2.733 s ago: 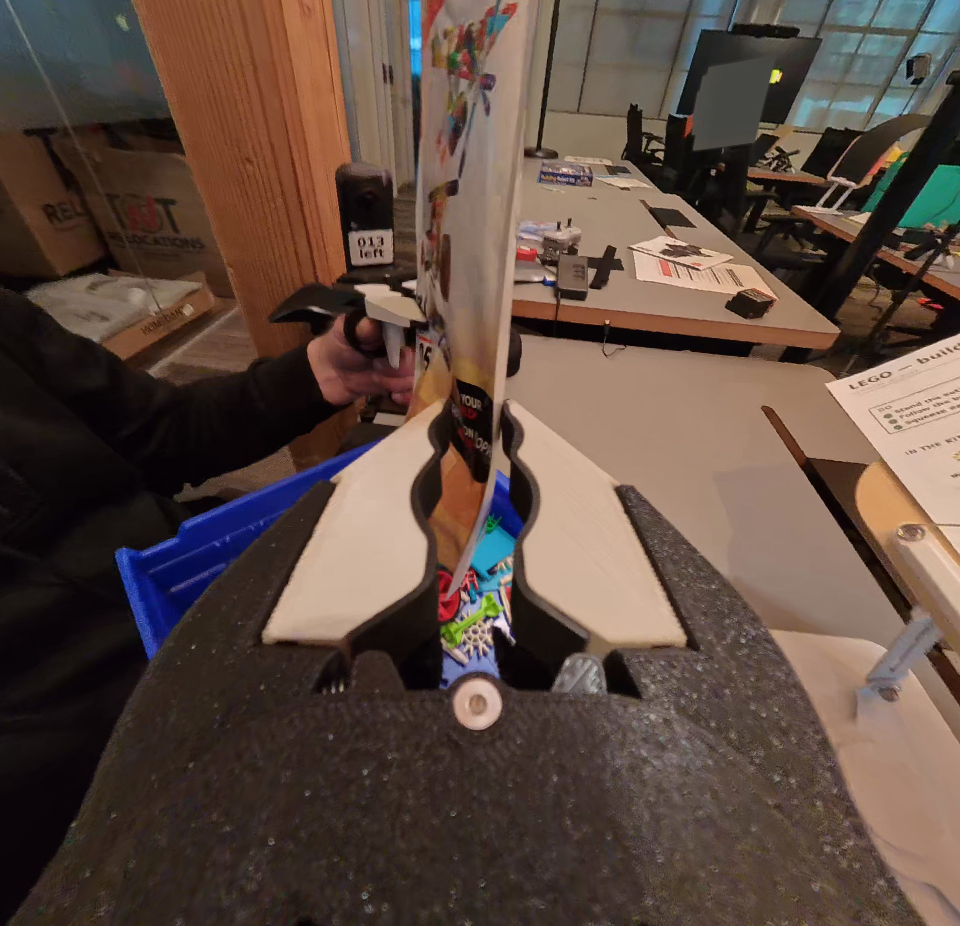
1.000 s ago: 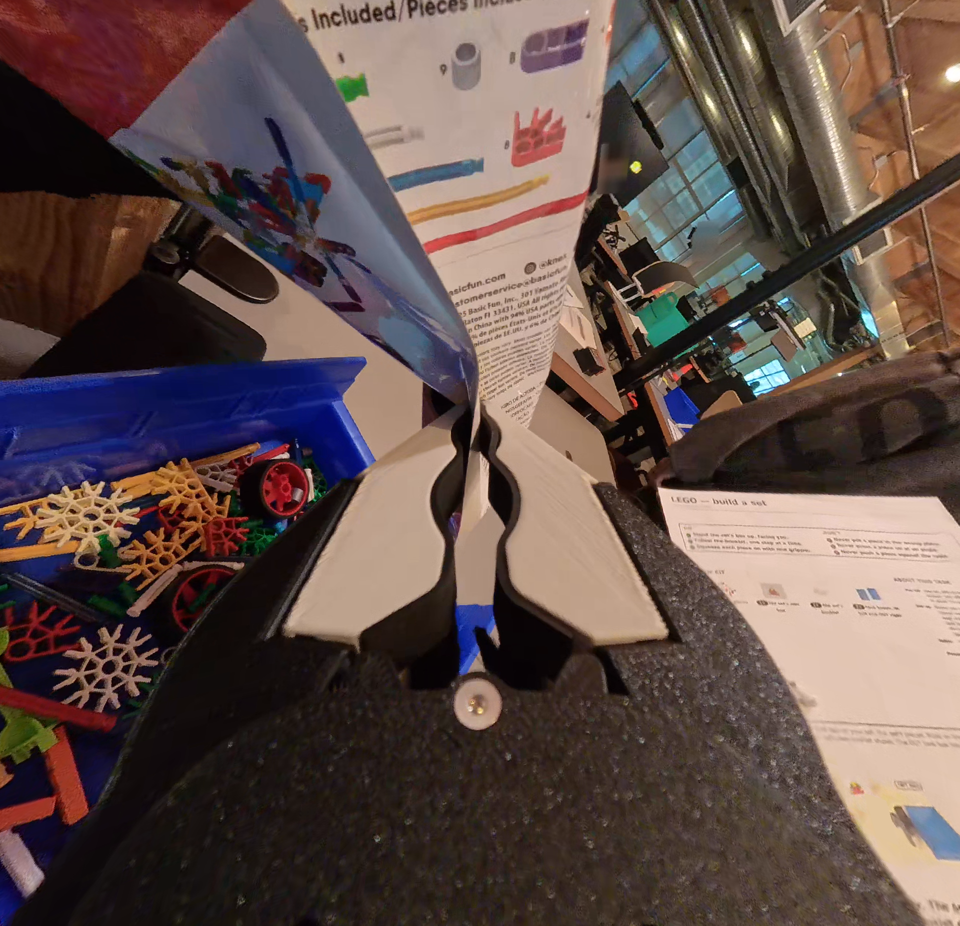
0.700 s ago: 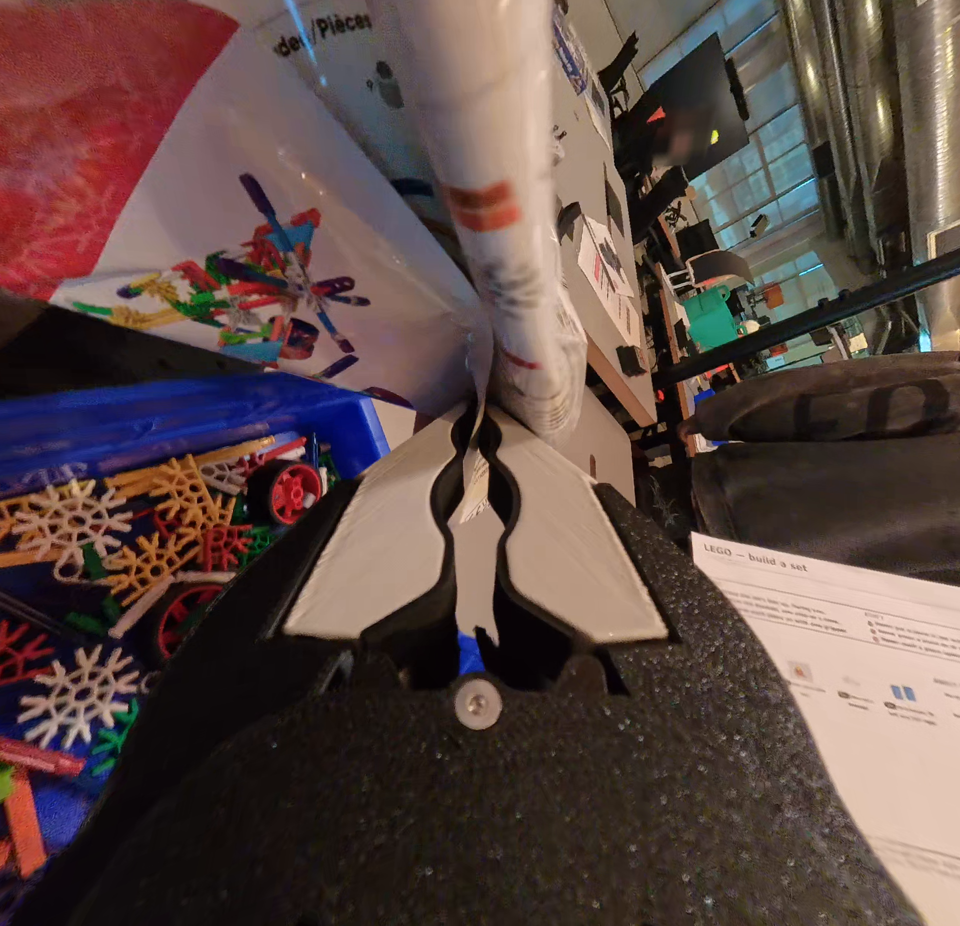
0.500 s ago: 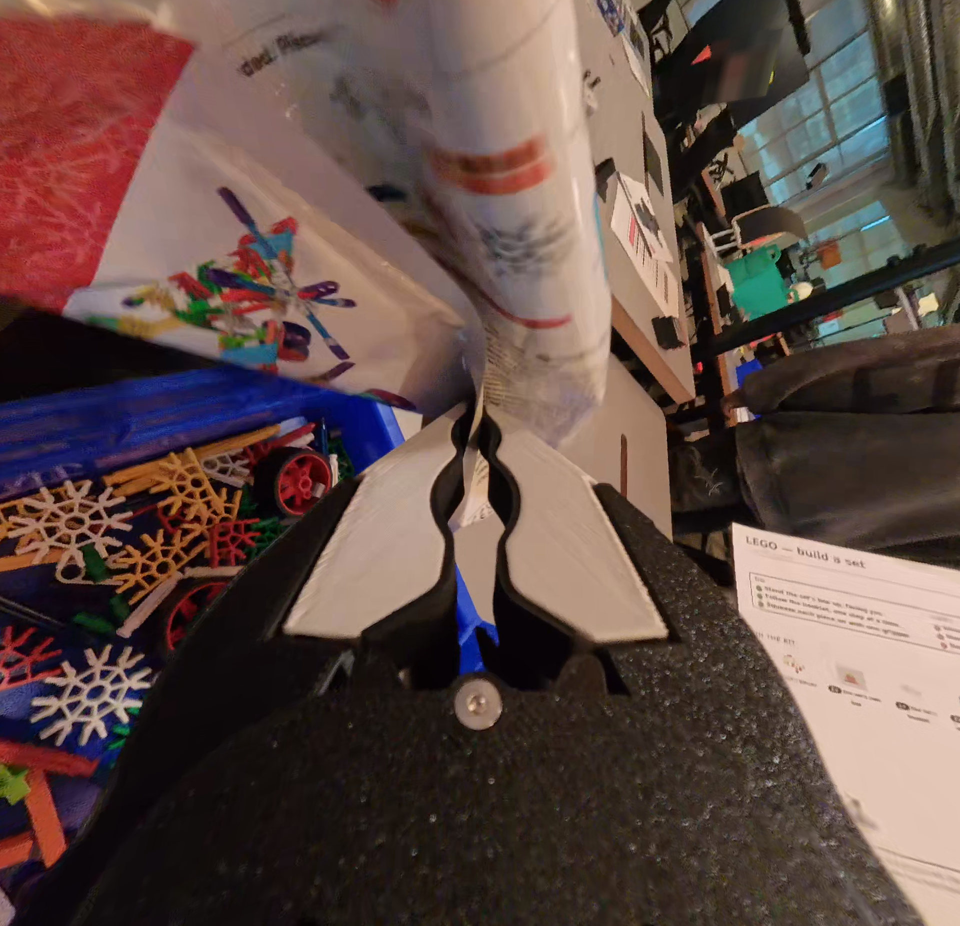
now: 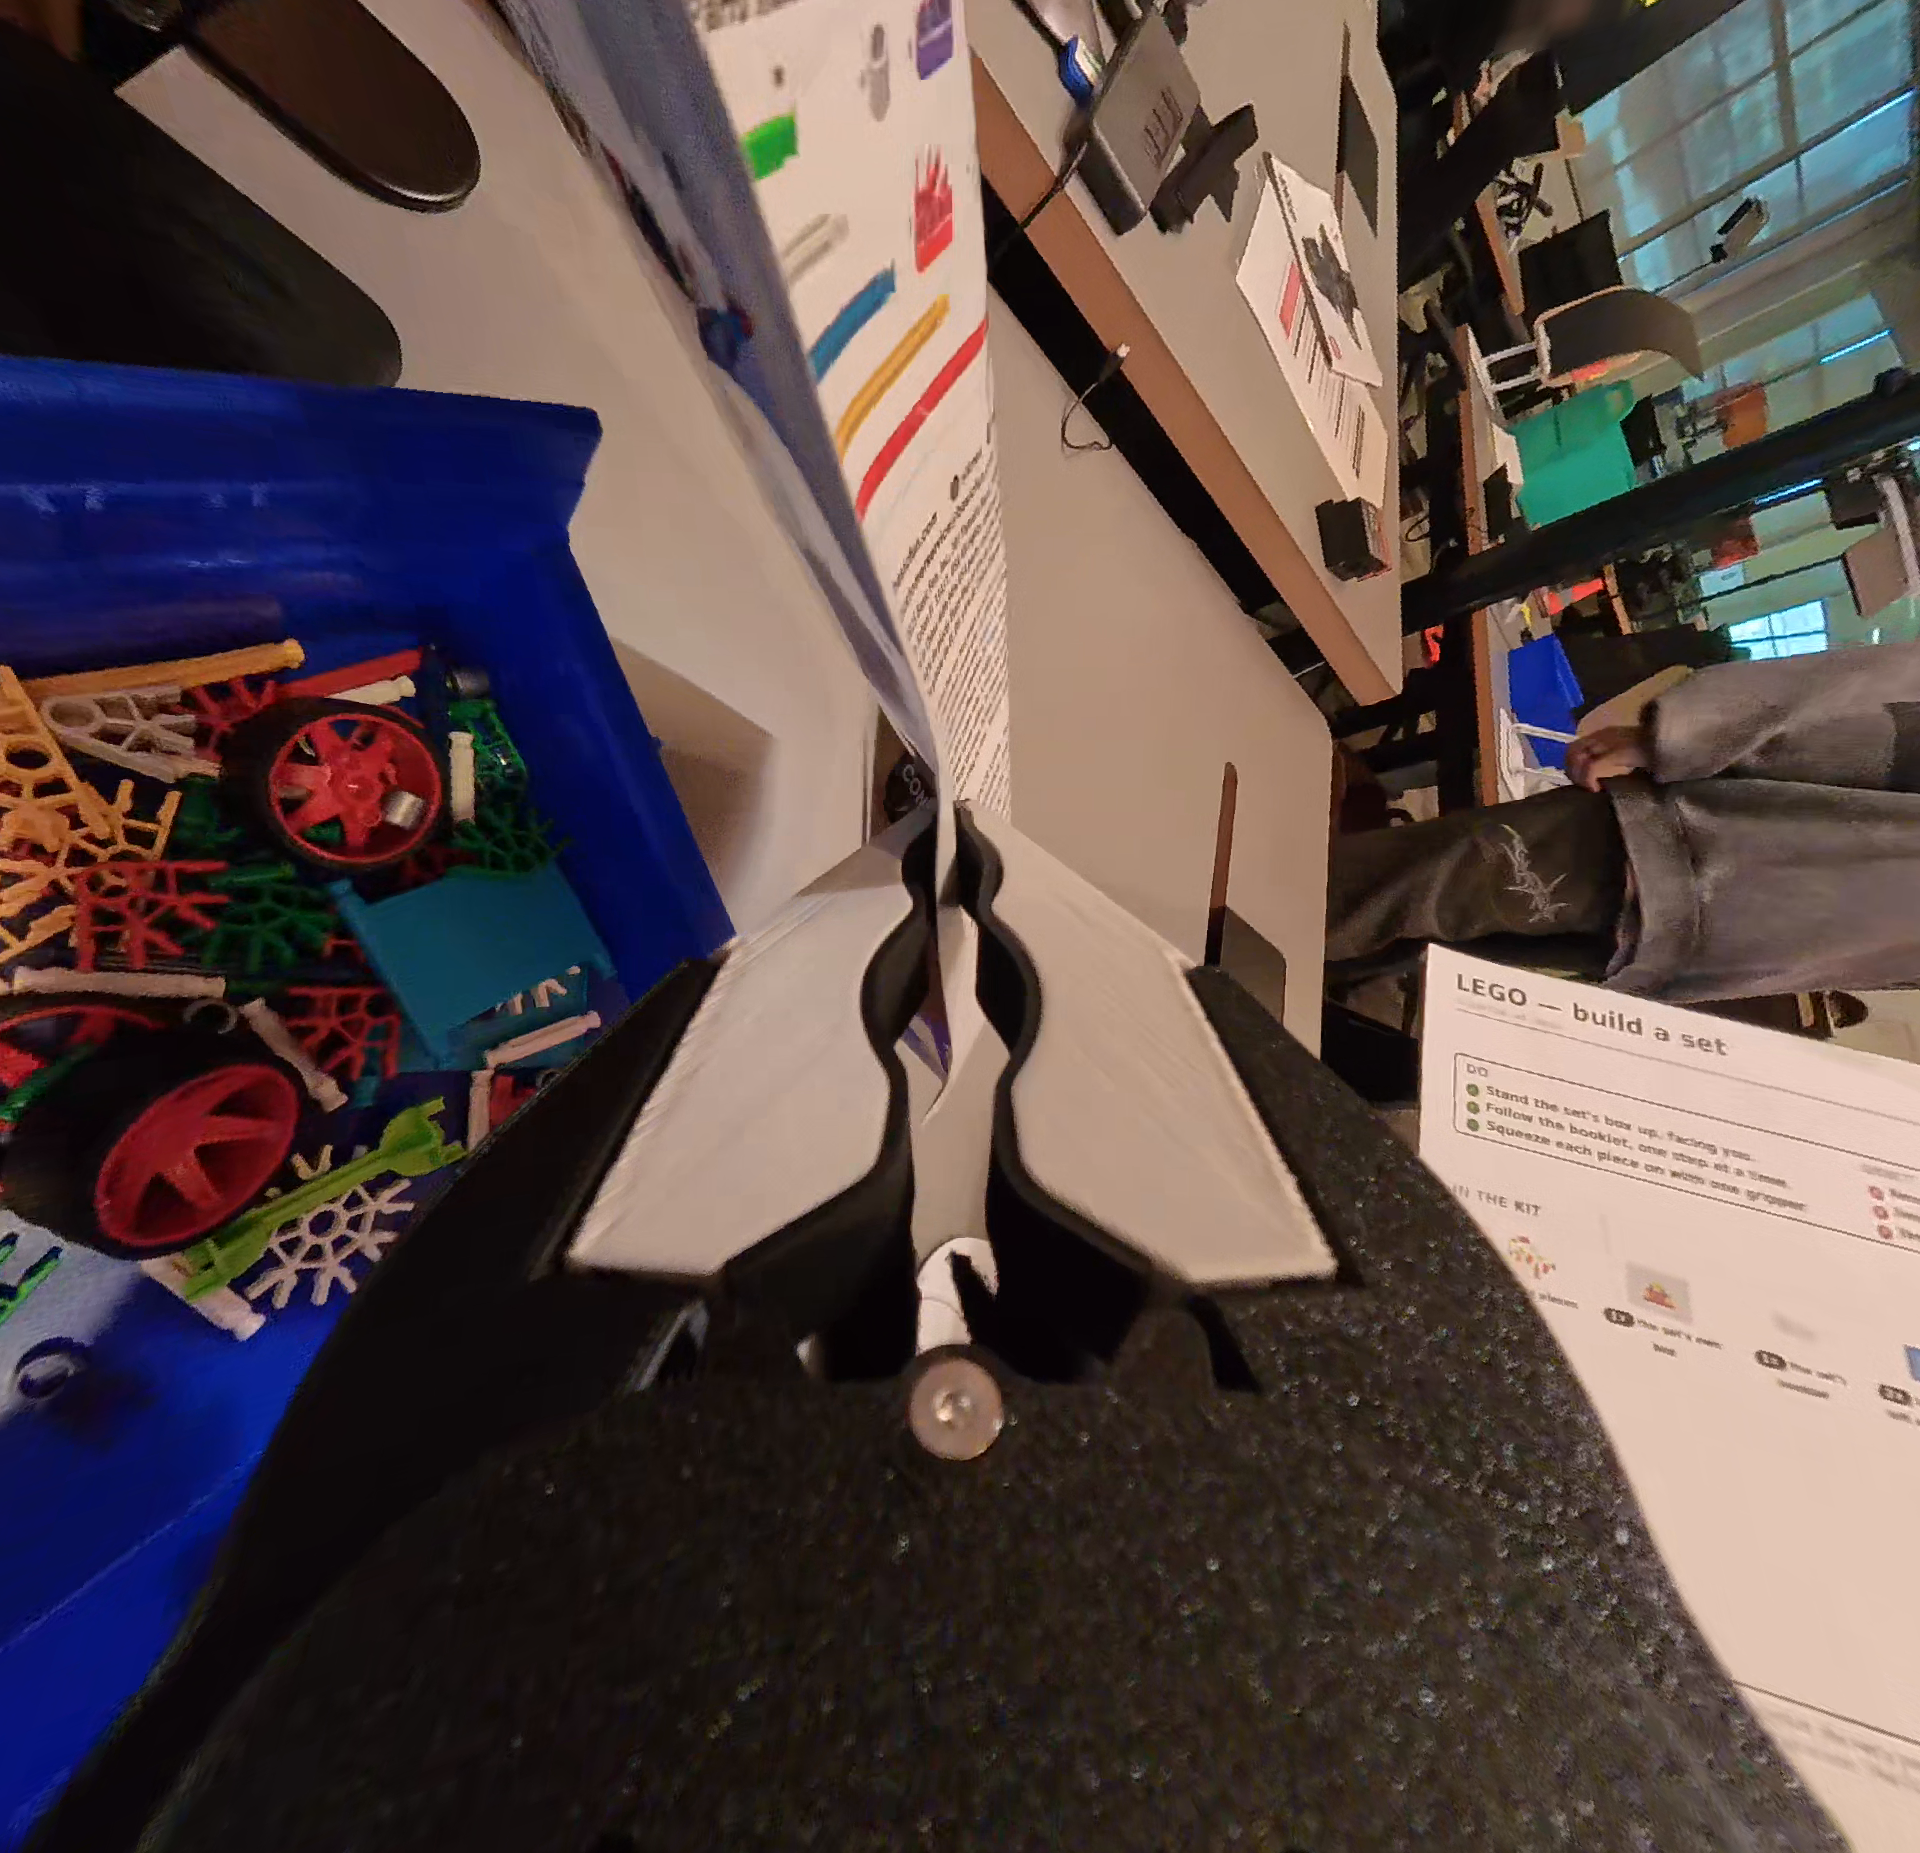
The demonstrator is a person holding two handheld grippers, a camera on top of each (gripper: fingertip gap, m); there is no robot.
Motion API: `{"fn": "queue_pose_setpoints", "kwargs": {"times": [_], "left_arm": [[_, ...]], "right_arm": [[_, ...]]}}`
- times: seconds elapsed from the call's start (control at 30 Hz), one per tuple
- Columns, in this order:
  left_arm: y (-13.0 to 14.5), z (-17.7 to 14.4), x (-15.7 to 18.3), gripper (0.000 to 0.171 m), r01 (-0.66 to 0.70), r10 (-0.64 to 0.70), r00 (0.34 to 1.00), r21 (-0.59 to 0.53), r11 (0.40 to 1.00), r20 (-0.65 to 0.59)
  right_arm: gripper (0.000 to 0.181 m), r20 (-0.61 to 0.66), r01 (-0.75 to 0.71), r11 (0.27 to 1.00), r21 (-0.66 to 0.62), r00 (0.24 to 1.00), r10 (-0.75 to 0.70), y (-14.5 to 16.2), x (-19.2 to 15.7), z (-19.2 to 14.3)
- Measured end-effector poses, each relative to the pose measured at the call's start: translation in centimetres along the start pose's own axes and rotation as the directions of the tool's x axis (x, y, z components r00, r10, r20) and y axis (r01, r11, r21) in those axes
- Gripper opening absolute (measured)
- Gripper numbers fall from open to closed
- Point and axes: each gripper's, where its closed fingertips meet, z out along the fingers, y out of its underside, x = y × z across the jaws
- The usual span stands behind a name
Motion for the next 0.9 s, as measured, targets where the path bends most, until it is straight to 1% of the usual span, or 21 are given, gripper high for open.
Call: {"fn": "queue_pose_setpoints", "kwargs": {"times": [0.03,0.1,0.17,0.23,0.27,0.3,0.37,0.4,0.43,0.47,0.5,0.53,0.57,0.6,0.63,0.67,0.7,0.77,0.8,0.83,0.9], "left_arm": [[-0.1,-0.9,-0.5,0.034,0.026,-0.027,1.0,0.005,1.0,0.011],[-0.4,-2.7,-1.4,0.039,0.07,-0.071,0.997,0.035,0.997,0.029],[-1.8,-4.6,-0.9,0.055,0.106,-0.107,0.994,0.111,0.988,0.001],[-4.8,-6.6,0.4,0.06,0.047,-0.052,0.998,0.233,0.971,0.018],[-6.6,-7.4,1.8,0.062,-0.003,-0.003,1.0,0.289,0.957,0.019],[-8.0,-7.6,3.4,0.063,-0.056,0.05,0.998,0.312,0.949,0.027],[-8.9,-6.0,6.8,0.067,-0.157,0.157,0.987,0.272,0.949,0.021],[-8.5,-4.6,7.5,0.074,-0.196,0.191,0.981,0.22,0.956,0.046],[-7.8,-3.1,7.6,0.074,-0.236,0.225,0.971,0.149,0.96,0.086],[-6.8,-1.7,8.0,0.074,-0.264,0.257,0.963,0.091,0.96,0.085],[-6.0,-0.5,8.8,0.072,-0.283,0.28,0.958,0.059,0.957,0.058],[-5.3,0.5,9.4,0.061,-0.3,0.299,0.953,0.025,0.953,0.048],[-4.9,1.2,9.1,0.051,-0.316,0.315,0.945,-0.006,0.949,0.085],[-4.6,1.6,8.6,0.032,-0.315,0.317,0.941,-0.03,0.948,0.12],[-4.6,1.8,8.4,0.026,-0.3,0.301,0.944,-0.028,0.954,0.135],[-4.7,1.9,8.6,0.006,-0.294,0.293,0.947,-0.01,0.956,0.13],[-4.8,2.0,8.5,0.001,-0.295,0.293,0.944,-0.008,0.956,0.153],[-5.0,1.6,7.4,0.0,-0.362,0.36,0.9,-0.038,0.931,0.244],[-5.1,1.5,7.5,0.0,-0.387,0.381,0.891,-0.024,0.922,0.245],[-5.1,1.4,7.5,0.0,-0.412,0.405,0.879,-0.027,0.911,0.251],[-5.2,1.0,7.1,0.0,-0.515,0.511,0.809,-0.069,0.854,0.292]], "right_arm": [[0.0,-0.008,0.001,1.0,-0.002,1.0,-0.001,0.3,0.1,0.1],[0.0,-0.011,-0.01,1.0,-0.009,1.0,0.009,0.9,0.1,0.3],[0.0,-0.009,-0.048,0.999,-0.012,0.999,0.048,1.6,0.1,0.3],[0.0,-0.002,-0.067,0.997,-0.022,0.998,0.067,2.1,-0.2,0.4],[0.0,0.002,-0.078,0.997,-0.023,0.997,0.078,2.2,-0.5,0.5],[0.0,0.001,-0.091,0.995,-0.033,0.996,0.091,2.4,-0.5,0.6],[0.0,-0.003,-0.105,0.993,-0.045,0.994,0.105,2.6,-0.6,0.8],[0.0,0.007,-0.111,0.993,-0.031,0.994,0.111,2.3,-0.9,0.9],[0.0,0.01,-0.118,0.993,-0.031,0.993,0.118,2.1,-1.0,1.1],[0.0,0.013,-0.123,0.992,-0.035,0.992,0.123,2.0,-1.2,1.2],[0.0,0.016,-0.132,0.991,-0.031,0.991,0.133,1.6,-1.3,1.3],[0.0,0.011,-0.139,0.99,-0.038,0.99,0.139,1.6,-1.3,1.3],[0.0,0.009,-0.131,0.99,-0.051,0.991,0.132,1.7,-1.4,1.3],[0.0,0.016,-0.133,0.99,-0.05,0.991,0.134,1.6,-1.6,1.3],[0.0,0.021,-0.134,0.99,-0.05,0.991,0.136,1.5,-1.7,1.3],[0.0,0.029,-0.132,0.99,-0.054,0.991,0.134,1.5,-1.9,1.3],[0.0,0.044,-0.126,0.99,-0.056,0.991,0.129,1.5,-2.2,1.2],[0.003,0.087,-0.13,0.988,-0.083,0.987,0.138,1.6,-2.7,1.1],[0.015,0.11,-0.127,0.987,-0.098,0.984,0.138,1.7,-2.8,0.8],[0.02,0.113,-0.123,0.987,-0.099,0.985,0.134,1.6,-2.5,0.3],[0.029,0.141,-0.156,0.985,-0.08,0.976,0.166,0.8,-1.6,-1.3]]}}
